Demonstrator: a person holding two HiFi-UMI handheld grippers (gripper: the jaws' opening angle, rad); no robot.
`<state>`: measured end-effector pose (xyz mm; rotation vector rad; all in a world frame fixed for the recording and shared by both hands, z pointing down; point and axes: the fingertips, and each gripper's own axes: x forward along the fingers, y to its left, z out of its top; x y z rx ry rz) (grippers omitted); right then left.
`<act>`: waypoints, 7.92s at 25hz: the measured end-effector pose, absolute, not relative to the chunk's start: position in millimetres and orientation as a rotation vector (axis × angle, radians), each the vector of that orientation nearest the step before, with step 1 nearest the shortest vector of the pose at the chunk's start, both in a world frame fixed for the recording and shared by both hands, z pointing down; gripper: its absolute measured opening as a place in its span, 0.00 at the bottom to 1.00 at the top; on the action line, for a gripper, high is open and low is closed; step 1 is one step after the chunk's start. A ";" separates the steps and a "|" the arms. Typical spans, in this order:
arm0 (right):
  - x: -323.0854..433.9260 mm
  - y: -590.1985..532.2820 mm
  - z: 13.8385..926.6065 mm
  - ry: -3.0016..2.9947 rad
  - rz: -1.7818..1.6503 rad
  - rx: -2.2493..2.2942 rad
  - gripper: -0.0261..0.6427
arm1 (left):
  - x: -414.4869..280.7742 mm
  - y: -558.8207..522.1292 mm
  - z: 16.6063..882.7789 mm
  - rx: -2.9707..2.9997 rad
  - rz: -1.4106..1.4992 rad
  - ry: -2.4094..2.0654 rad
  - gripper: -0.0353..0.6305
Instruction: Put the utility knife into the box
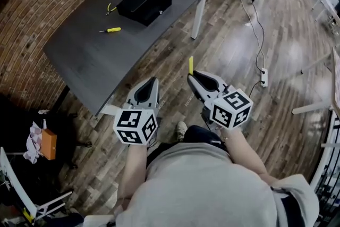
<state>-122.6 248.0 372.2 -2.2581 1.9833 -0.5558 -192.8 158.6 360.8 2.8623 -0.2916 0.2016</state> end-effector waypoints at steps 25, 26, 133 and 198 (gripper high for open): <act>6.5 184.9 394.8 1.931 -0.634 -2.219 0.15 | -42.5 95.9 376.4 2.833 0.279 -0.238 0.09; 12.7 178.8 395.6 1.930 -0.637 -2.221 0.15 | -37.0 89.7 376.8 2.830 0.275 -0.239 0.09; 152.8 -175.3 561.2 4.221 -0.029 -0.485 0.30 | 50.1 -179.8 474.6 2.113 0.267 -1.349 0.09; 165.6 -199.9 350.5 2.913 -0.497 -1.363 0.04 | 115.1 -214.8 357.5 2.604 0.219 -1.090 0.09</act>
